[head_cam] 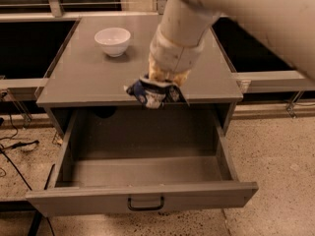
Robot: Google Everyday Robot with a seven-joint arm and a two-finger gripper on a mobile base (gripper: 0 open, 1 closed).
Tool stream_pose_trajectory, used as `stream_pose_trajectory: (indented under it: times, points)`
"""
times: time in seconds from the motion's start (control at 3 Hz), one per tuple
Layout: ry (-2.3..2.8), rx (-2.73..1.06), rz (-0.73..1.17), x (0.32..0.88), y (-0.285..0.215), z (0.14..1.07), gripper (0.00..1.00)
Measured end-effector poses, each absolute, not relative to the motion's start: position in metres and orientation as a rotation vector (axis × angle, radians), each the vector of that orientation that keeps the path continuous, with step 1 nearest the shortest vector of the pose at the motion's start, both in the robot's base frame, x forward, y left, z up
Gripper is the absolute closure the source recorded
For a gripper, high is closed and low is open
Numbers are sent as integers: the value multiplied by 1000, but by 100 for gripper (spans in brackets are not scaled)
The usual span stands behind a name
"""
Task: Pick blue chip bag from top drawer and place on counter
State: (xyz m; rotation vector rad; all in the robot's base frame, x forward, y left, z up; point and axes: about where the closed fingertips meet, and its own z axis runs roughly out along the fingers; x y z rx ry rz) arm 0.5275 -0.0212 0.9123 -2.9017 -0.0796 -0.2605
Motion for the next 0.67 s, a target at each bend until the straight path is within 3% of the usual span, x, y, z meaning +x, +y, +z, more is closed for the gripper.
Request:
stream_pose_trajectory:
  times: [0.67]
  points:
    - [-69, -2808, -401, 581, -23, 980, 100]
